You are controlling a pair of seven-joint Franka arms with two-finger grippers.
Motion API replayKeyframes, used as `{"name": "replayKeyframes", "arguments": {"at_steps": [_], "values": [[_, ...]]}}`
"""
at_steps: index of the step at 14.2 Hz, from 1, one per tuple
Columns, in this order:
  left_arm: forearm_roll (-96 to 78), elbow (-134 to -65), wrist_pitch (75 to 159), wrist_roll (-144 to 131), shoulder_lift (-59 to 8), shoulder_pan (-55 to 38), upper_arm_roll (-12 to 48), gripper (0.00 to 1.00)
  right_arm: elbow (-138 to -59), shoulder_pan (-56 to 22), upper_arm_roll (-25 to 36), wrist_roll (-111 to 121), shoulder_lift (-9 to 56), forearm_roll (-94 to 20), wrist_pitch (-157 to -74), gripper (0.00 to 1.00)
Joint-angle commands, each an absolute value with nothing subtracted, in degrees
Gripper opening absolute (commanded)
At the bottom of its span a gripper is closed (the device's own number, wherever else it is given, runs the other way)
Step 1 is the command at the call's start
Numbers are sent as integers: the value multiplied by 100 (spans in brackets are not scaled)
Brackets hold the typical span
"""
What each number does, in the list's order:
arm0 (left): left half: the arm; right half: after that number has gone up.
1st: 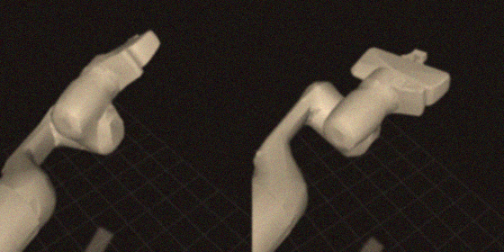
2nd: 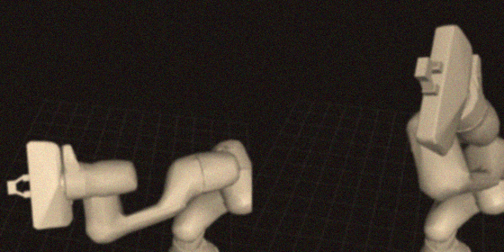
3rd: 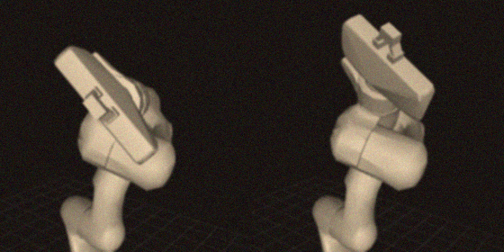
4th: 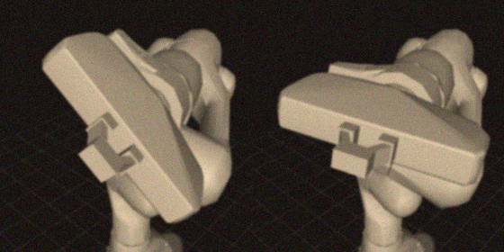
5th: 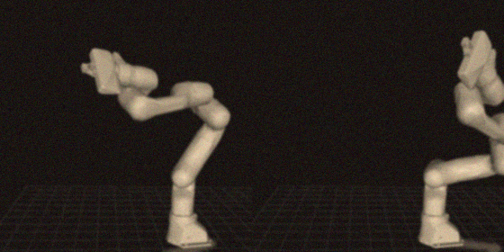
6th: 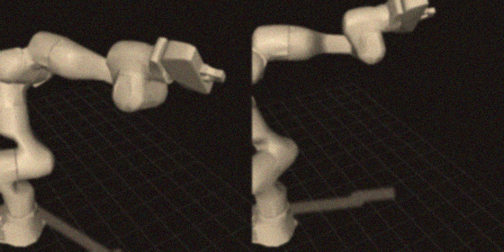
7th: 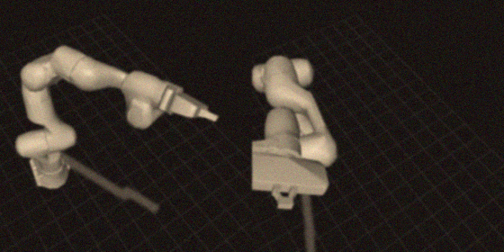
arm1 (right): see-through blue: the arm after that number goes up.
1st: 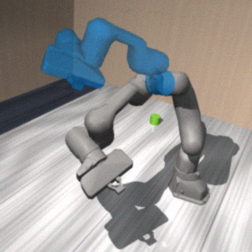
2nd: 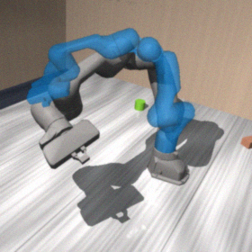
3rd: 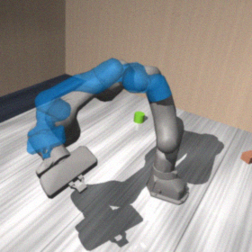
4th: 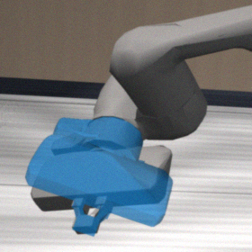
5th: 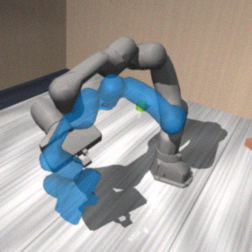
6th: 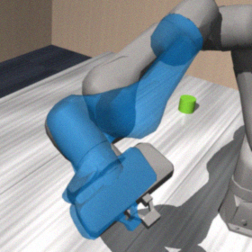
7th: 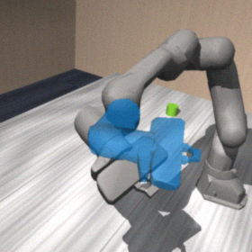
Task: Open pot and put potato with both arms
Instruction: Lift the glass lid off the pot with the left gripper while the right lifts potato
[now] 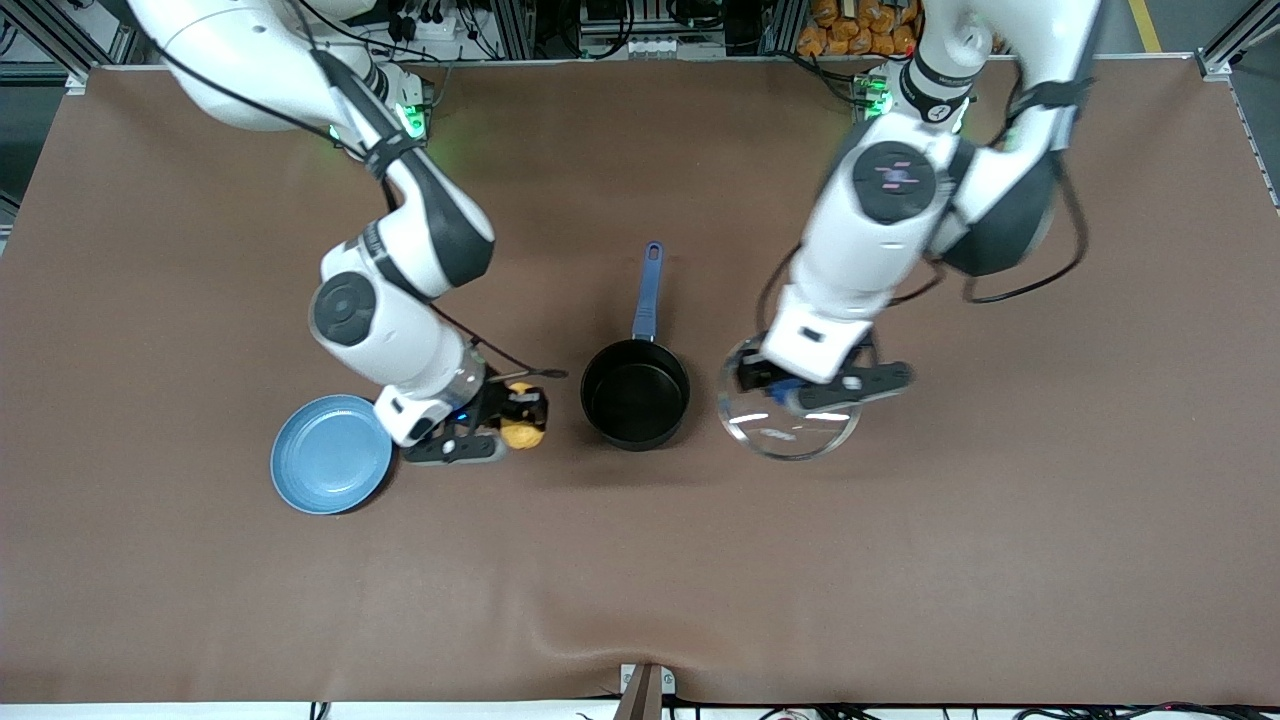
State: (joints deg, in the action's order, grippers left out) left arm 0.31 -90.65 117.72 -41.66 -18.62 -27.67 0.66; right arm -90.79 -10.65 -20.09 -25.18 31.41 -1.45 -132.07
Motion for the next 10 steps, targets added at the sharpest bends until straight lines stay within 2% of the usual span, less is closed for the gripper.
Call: {"name": "replayKeyframes", "arguments": {"at_steps": [1, 4, 8, 10], "values": [[-464, -10175, 11786, -3134, -899, -2173, 132, 49, -8782, -1396, -1969, -3248, 3286, 393, -13122, 10], [-694, -10914, 11786, -2103, -344, -1584, 132, 49, -8517, -1783, -1969, -4137, 3629, 931, -13113, 9], [-694, -11310, 11926, -1496, -369, -1179, 106, 49, -8254, -2441, -1584, -4833, 4016, 1072, -13113, 9], [-686, -11679, 12294, -1232, -352, -994, 106, 49, -8139, -2785, -1363, -5070, 4200, 1072, -13140, 9]]}}
